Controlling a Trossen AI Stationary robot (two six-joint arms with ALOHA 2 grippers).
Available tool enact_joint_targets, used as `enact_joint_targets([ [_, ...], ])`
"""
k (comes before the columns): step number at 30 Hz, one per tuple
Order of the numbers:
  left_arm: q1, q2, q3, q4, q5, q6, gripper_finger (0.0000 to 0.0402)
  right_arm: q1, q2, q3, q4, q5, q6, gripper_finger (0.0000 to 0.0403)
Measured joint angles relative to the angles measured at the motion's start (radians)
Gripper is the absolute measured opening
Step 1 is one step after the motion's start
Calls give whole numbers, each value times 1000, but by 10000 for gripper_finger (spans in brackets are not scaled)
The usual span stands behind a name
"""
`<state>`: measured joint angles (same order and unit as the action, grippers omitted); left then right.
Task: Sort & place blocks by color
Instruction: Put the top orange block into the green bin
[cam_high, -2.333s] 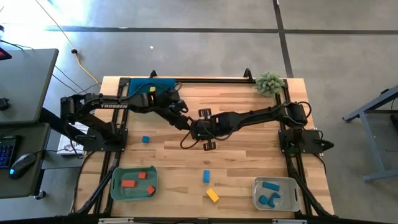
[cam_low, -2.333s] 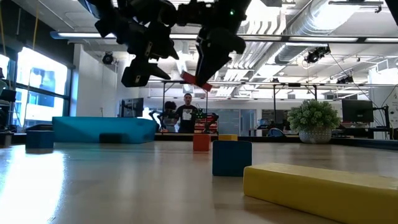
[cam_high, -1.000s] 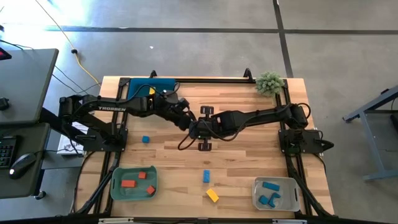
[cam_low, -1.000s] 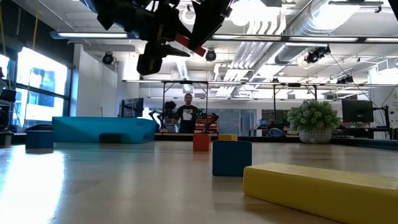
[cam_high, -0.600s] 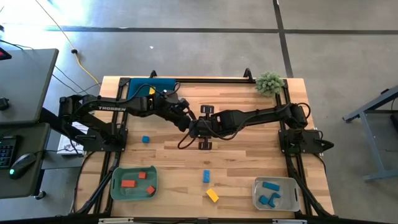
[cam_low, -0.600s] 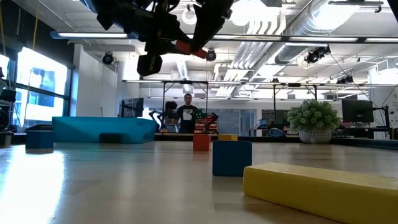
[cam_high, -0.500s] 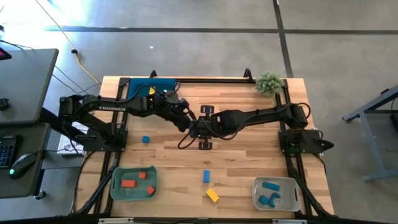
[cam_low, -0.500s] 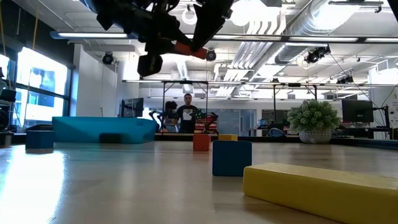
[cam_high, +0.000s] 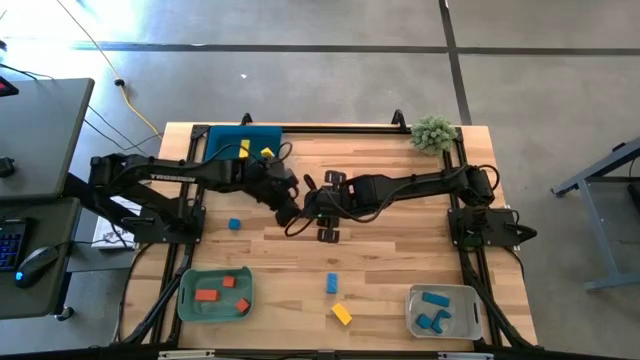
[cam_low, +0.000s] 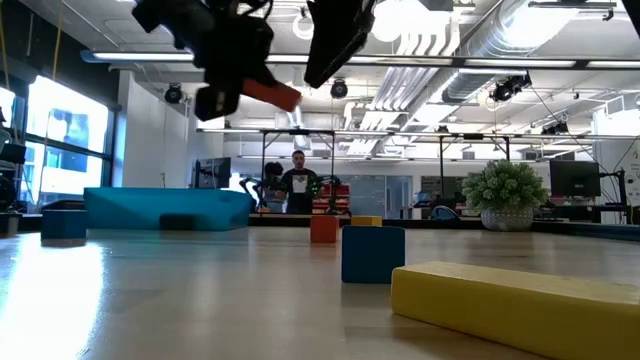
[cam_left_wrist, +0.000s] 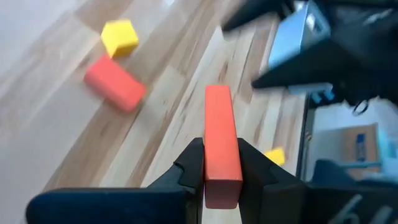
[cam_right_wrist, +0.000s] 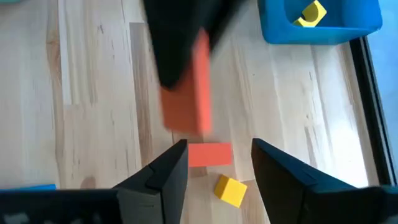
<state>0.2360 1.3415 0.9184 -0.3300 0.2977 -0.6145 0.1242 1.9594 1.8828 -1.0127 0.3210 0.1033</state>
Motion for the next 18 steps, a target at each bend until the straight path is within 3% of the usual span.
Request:
enact_joint_targets([
  [13, -282, -201, 0, -298, -141, -69, 36, -1, 0, 0, -3, 0, 82, 165],
  [18, -425, -235, 0, -503, -205, -152, 37, -8, 0, 0, -3, -2, 111, 165],
])
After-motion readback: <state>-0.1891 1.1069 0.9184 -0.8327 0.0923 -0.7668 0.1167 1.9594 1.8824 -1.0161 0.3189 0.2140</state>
